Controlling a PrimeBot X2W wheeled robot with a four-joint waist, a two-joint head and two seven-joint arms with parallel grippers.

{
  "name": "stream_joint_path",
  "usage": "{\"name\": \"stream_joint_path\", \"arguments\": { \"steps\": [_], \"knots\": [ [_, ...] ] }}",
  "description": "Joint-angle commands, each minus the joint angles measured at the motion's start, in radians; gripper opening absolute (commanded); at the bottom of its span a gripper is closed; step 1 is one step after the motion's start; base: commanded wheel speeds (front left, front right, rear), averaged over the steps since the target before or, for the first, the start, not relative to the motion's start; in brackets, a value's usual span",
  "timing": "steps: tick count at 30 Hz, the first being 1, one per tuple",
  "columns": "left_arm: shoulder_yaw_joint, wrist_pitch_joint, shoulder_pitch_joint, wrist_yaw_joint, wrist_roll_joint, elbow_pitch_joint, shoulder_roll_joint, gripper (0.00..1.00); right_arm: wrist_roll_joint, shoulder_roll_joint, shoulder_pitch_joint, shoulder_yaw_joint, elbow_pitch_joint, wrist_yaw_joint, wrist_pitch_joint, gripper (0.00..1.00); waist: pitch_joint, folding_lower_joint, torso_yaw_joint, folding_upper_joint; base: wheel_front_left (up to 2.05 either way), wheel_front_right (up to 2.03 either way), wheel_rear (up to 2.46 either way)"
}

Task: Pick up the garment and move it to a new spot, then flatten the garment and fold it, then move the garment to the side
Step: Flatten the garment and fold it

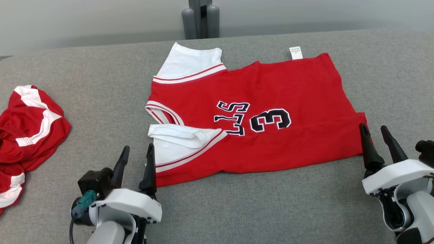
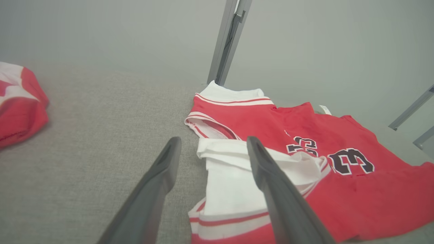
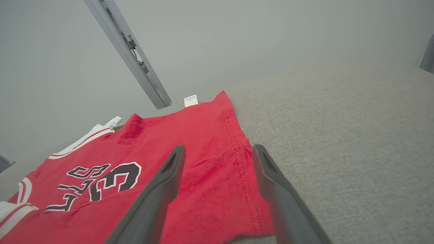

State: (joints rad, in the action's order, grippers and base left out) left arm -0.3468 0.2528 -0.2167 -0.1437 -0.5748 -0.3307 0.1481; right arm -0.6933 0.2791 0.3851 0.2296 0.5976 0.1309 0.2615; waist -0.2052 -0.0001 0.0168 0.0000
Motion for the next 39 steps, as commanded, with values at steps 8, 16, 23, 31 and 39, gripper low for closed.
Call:
{"name": "stream_joint_path", "arguments": {
  "steps": [8,16,23,31,39],
  "knots": [
    [-0.01,-0.096,0.079,-0.025,-0.056,-0.024,-0.013,1.0,0.005,-0.006,-0.028,-0.015,-0.001,0.0,0.005,1.0,0.035,0.0001,0.004,0.0,0.0,0.0,0.0],
    [-0.033,-0.223,0.054,-0.089,-0.058,-0.108,-0.017,1.0,-0.005,-0.007,-0.004,0.004,0.026,0.0,0.005,1.0,0.018,0.0001,0.01,0.0,0.0,0.0,0.0],
    [-0.046,-0.213,0.016,-0.057,-0.064,-0.146,-0.026,0.0,-0.022,0.007,0.035,0.038,0.122,0.0,0.005,1.0,-0.007,0.0001,0.002,0.0,0.0,0.0,0.0],
    [-0.052,-0.177,0.026,-0.042,-0.068,-0.118,-0.027,0.0,-0.023,-0.003,0.084,0.069,0.273,0.0,-0.012,1.0,-0.004,0.0001,-0.02,0.0,0.0,0.0,0.0],
    [-0.06,-0.17,0.041,-0.046,-0.06,-0.082,-0.014,0.0,-0.072,-0.007,0.076,0.12,0.332,0.0,-0.03,0.0,0.009,0.0001,-0.031,0.0,0.0,0.0,0.0]
  ]
}}
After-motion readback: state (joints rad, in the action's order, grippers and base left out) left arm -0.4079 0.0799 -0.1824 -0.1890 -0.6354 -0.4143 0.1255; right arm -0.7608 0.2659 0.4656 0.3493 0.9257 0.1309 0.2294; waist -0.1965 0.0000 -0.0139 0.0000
